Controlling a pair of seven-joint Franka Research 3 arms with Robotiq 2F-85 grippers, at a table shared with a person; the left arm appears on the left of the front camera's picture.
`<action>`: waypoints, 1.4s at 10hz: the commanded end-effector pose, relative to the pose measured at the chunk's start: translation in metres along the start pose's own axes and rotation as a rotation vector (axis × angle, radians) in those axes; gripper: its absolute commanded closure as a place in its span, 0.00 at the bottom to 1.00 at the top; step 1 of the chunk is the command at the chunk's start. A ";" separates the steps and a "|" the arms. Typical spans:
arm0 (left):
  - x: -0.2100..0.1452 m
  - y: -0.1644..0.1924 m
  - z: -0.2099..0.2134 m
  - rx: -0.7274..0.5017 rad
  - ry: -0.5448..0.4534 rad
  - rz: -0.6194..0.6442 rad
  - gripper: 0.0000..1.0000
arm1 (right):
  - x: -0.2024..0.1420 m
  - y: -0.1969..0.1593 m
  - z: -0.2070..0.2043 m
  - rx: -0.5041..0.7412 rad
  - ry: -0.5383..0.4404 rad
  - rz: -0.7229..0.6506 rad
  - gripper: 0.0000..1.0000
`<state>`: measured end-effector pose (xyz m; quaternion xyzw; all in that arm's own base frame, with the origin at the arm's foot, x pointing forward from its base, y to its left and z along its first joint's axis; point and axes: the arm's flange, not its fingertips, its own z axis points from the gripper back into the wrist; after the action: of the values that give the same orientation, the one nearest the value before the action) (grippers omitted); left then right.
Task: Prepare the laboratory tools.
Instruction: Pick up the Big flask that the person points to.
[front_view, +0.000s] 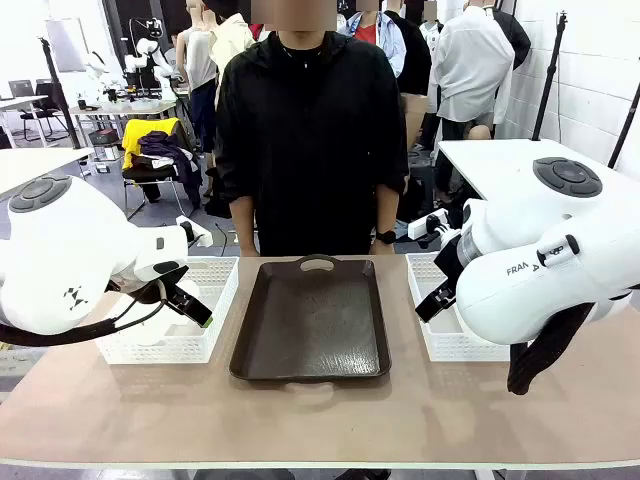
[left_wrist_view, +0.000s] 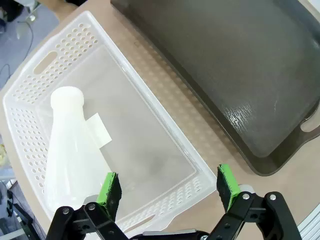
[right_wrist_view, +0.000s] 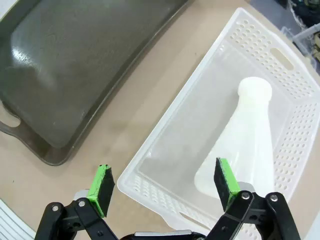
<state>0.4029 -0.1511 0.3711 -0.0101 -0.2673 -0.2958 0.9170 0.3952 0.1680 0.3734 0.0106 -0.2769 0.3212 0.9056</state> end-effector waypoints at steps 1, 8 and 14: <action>0.000 0.000 0.000 0.000 0.000 0.000 0.00 | 0.000 0.000 0.000 0.000 0.000 0.000 0.00; 0.000 0.000 0.000 0.000 0.000 0.000 0.00 | 0.000 0.000 0.000 0.000 0.000 0.000 0.00; 0.000 0.000 0.000 0.000 0.000 0.000 0.00 | 0.000 0.000 0.000 0.000 0.000 0.000 0.00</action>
<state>0.4024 -0.1524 0.3711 -0.0098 -0.2673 -0.2974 0.9165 0.3951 0.1682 0.3734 0.0100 -0.2769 0.3220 0.9053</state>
